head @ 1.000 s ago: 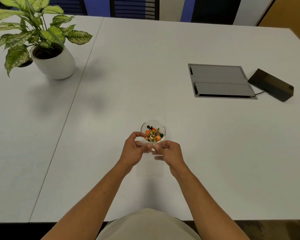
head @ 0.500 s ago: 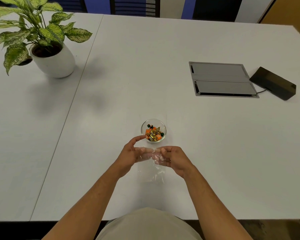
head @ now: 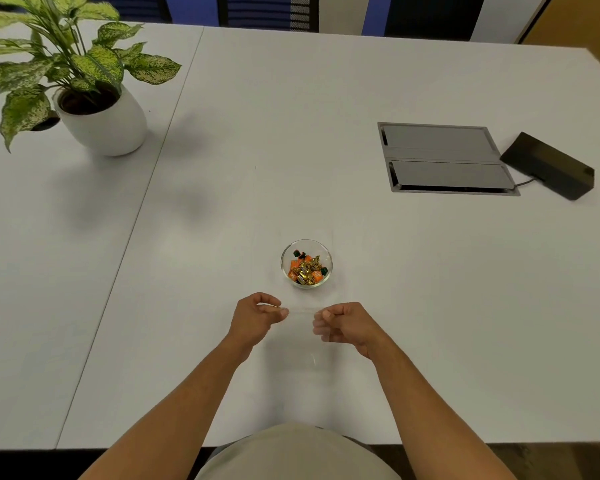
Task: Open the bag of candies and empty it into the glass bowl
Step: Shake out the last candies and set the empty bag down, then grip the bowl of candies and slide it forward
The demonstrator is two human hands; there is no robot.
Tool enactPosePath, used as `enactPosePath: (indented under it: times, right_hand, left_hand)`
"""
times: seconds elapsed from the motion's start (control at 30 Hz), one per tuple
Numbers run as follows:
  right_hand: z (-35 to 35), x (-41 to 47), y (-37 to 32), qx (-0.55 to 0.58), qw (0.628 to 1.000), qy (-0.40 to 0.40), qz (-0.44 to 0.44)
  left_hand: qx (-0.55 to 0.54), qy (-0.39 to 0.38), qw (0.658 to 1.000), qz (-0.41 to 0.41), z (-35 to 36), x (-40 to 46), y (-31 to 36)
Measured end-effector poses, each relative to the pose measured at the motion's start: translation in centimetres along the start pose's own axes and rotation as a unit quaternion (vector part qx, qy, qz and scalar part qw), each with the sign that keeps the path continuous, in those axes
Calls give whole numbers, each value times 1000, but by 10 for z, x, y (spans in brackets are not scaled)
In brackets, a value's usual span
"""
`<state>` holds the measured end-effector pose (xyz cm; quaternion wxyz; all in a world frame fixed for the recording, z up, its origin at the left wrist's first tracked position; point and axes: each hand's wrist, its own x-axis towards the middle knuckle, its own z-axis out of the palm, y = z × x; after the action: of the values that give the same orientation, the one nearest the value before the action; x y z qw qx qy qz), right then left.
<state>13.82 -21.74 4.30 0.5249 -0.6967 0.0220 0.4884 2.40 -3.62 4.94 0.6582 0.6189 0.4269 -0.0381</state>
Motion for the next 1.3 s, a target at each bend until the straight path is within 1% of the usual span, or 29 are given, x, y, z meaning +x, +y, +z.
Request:
enactPosePath:
  times: [0.17,0.33,0.53,0.67,0.77,0.83,0.9,0.97,1.07,1.17,1.3]
  right_hand:
    - [1,13,11,-72,995,66,-26]
    - [5,26,15,-161,975,139,-69]
    - [6,36,21,-193,965,164,-66]
    - [7,41,24,-208,961,172,-64]
    - [8,41,21,-259,945,185,-72]
    - [7,42,18,-270,938,201,-86]
    - [5,43,14,-239,941,219,-99]
    - [3,45,6,-176,951,230,-112]
    - [4,50,-6,-58,968,219,-109]
    - [10,58,-16,48,975,189,-106]
    - [14,70,-26,112,975,156,-111]
  left_hand:
    - [16,44,999,-7,13,5,-6]
    - [41,83,996,-9,24,12,-6]
    - [91,85,992,-11,29,25,-9]
    - [135,86,987,4,31,27,-12]
    - [188,98,977,23,34,29,-10]
    - [211,108,971,32,35,28,-9]
    - [228,128,964,39,35,28,-8]
    - [226,148,961,54,35,28,-6]
    - [161,155,972,73,33,34,3]
    - [66,105,991,45,33,44,19]
    - [-29,40,998,41,34,56,34]
